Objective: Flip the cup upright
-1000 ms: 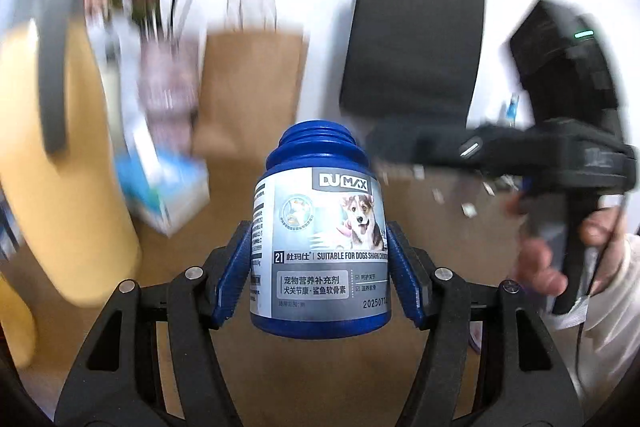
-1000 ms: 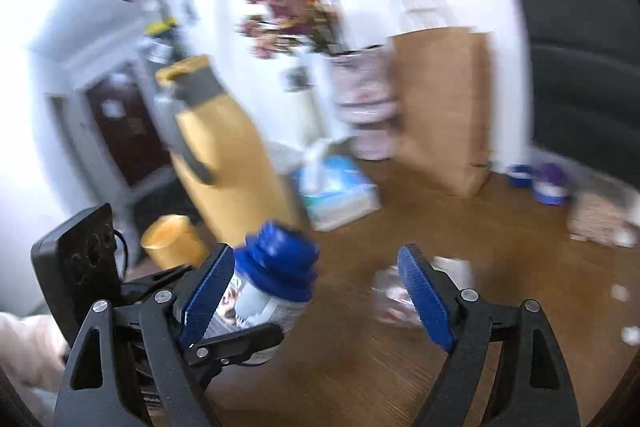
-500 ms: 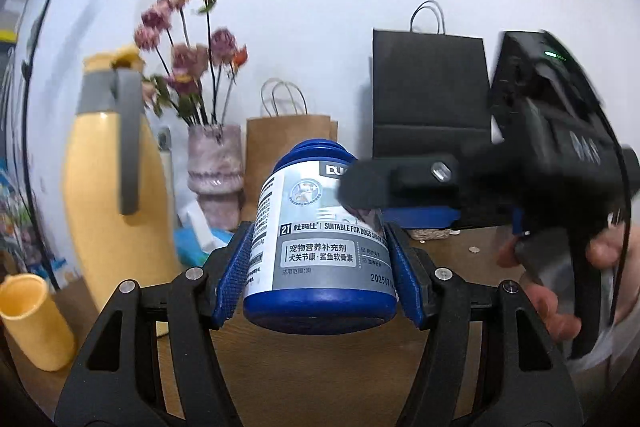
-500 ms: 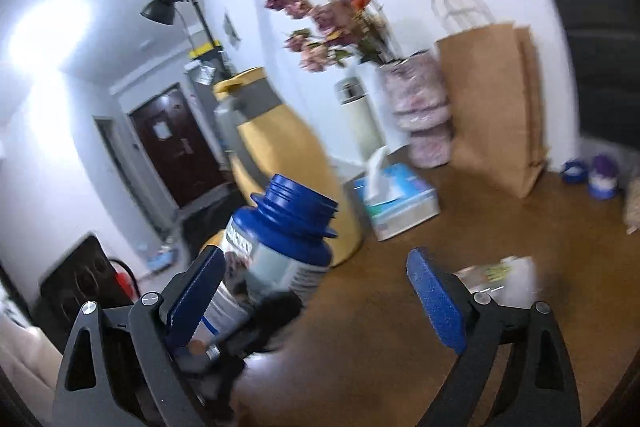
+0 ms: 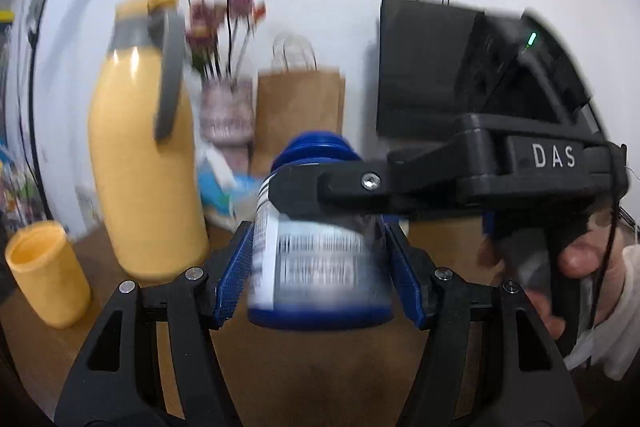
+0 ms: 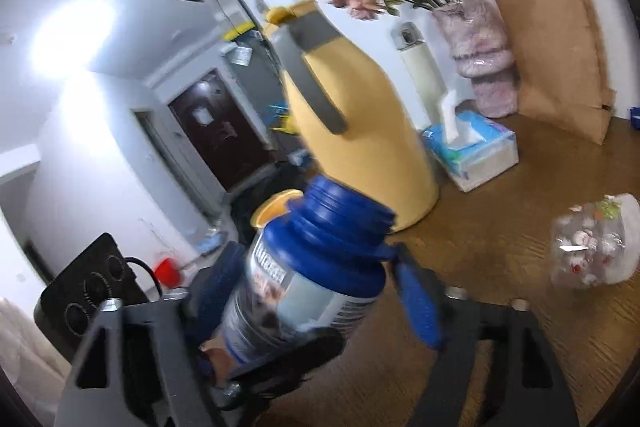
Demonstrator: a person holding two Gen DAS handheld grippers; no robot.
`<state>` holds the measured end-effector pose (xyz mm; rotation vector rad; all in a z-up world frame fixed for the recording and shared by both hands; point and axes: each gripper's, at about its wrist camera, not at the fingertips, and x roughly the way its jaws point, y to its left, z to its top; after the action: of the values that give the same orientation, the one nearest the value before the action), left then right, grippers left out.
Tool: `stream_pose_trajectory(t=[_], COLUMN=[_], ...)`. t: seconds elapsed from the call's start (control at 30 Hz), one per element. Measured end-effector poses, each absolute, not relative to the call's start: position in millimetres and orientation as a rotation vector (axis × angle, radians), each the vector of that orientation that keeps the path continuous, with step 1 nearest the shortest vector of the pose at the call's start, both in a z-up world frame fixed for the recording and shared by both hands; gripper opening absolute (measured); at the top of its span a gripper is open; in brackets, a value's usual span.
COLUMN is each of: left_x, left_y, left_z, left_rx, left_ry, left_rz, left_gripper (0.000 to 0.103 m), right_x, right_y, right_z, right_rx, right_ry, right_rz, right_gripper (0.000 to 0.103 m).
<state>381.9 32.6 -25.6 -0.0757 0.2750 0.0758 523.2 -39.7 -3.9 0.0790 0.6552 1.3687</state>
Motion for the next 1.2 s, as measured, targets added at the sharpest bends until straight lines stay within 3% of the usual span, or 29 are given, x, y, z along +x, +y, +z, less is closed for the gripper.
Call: stream_pose_trajectory(t=[0.07, 0.13, 0.5, 0.87, 1.2], left_x=[384.9, 392.6, 396.8, 430.6, 400.8], left_y=[34.3, 33.6, 21.4, 9.6, 2.1], left_z=[-29.6, -33.9, -50.4, -73.7, -39.2], left_rx=[-0.116, -0.132, -0.076, -0.054, -0.010], left_ry=[0.318, 0.418, 0.597, 0.768, 0.692], left_rz=[0.054, 0.027, 0.009, 0.004, 0.020], left_gripper=[0.063, 0.081, 0.091, 0.094, 0.098], right_x=[517.2, 509.5, 512.3, 489.2, 458.3], right_y=[-40.8, -43.0, -89.6, -125.6, -155.1], right_z=[-4.9, -7.8, -34.5, -44.4, -9.3], right_rx=[0.025, -0.087, -0.244, -0.318, -0.210], right_ry=[0.637, 0.590, 0.556, 0.567, 0.649], right_rz=[1.316, 1.174, 0.762, 0.517, 0.573], right_gripper=[0.070, 0.069, 0.069, 0.071, 0.082])
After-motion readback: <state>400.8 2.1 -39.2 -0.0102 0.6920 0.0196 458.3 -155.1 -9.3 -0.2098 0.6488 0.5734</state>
